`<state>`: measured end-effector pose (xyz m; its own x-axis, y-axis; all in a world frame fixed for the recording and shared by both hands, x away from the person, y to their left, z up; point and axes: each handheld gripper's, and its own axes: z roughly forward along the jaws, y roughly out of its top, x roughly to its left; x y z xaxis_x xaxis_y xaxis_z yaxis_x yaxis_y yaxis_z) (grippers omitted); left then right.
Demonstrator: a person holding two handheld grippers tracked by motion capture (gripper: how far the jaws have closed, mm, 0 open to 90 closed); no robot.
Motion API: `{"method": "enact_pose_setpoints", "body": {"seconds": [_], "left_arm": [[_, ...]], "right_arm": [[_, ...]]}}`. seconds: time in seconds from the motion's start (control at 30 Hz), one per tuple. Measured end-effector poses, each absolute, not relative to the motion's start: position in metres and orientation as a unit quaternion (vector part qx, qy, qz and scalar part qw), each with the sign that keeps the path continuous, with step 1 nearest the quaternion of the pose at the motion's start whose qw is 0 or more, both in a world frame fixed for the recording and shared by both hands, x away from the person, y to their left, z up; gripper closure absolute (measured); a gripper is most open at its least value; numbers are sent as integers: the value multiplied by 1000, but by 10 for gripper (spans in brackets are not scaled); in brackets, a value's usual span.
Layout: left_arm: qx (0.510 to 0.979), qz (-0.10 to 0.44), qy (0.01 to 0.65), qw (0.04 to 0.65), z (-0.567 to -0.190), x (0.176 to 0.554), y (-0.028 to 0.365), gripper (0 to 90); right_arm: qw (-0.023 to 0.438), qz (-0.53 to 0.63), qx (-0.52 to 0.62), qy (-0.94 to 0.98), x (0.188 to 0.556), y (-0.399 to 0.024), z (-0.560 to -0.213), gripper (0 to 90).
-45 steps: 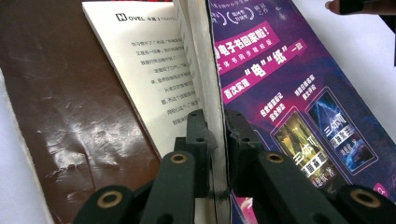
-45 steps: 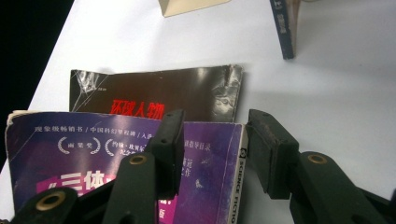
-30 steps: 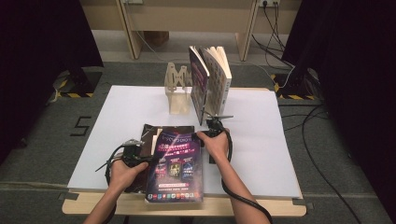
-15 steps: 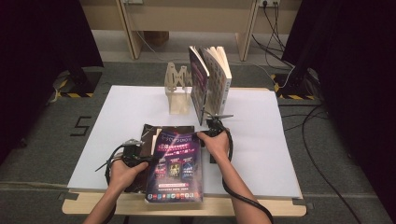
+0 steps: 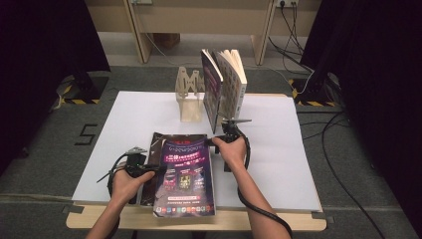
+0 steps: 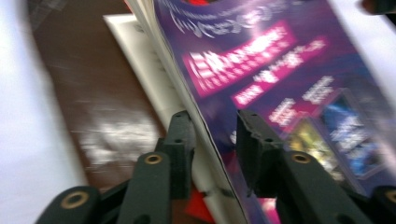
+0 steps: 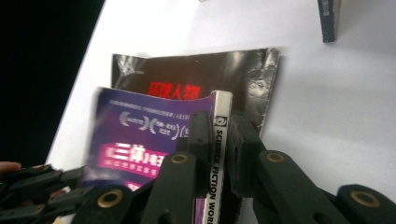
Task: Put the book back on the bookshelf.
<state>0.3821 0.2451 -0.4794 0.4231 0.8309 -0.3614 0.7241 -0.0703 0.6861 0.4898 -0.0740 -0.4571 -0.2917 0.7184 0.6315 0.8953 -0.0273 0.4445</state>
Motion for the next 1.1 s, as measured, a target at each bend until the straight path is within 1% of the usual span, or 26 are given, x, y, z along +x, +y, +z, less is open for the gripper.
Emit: {"method": "enact_pose_setpoints", "body": {"seconds": [0.07,0.17,0.27,0.57,0.7,0.83,1.1], "left_arm": [[719,72,539,433,-478,383,251,591],[722,118,534,423,-476,384,256,548],[712,136,540,428,-480,387,260,478],[683,194,551,438,-491,394,270,389],[676,218,549,442,-493,394,273,363],[669,231,549,444,-496,395,275,347],[658,241,551,453,-499,396,277,347]], "right_arm": [[108,-420,-585,-685,488,-74,-456,827],[109,-428,-583,-682,486,-74,-453,831],[104,-438,-580,-679,484,-73,-448,834],[89,-460,-572,-673,478,-75,-439,836],[84,-469,-566,-673,475,-76,-434,836],[78,-476,-563,-671,473,-78,-430,836],[66,-487,-556,-670,469,-78,-422,836]]}}
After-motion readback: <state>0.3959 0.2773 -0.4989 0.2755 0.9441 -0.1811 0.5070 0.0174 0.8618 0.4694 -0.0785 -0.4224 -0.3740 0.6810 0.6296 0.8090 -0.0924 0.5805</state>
